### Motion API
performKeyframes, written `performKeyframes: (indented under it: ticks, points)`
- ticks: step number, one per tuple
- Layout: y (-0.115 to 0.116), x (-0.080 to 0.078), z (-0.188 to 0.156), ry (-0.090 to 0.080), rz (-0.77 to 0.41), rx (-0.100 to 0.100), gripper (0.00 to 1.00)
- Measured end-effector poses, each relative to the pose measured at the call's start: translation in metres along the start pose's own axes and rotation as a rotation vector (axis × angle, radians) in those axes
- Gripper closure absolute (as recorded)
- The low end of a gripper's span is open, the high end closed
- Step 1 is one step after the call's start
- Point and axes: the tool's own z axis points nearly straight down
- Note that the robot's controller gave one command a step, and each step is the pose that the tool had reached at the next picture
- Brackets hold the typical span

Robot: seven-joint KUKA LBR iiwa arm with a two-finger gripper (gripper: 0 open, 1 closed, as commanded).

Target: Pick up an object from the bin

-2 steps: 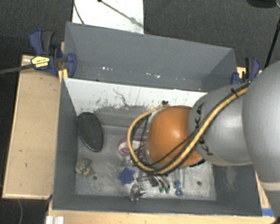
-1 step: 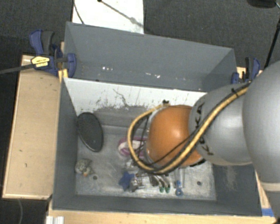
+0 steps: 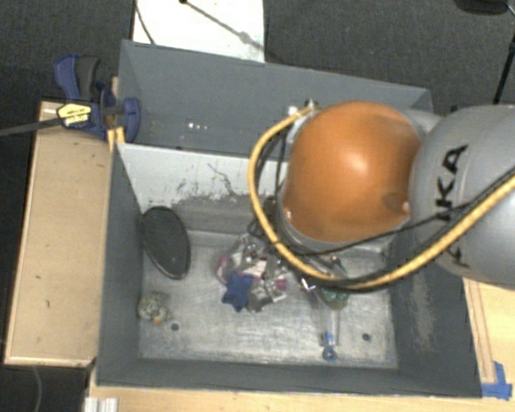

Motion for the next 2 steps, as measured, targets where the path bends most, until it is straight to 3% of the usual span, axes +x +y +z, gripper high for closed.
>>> performKeyframes:
  ticks: [1,2]
  points:
    - [-0.001,0.002,0.004,0.008,0.003,-0.001,0.0]
    - [-0.012,0.003,0.15,0.014,-0.346,-0.004,0.0]
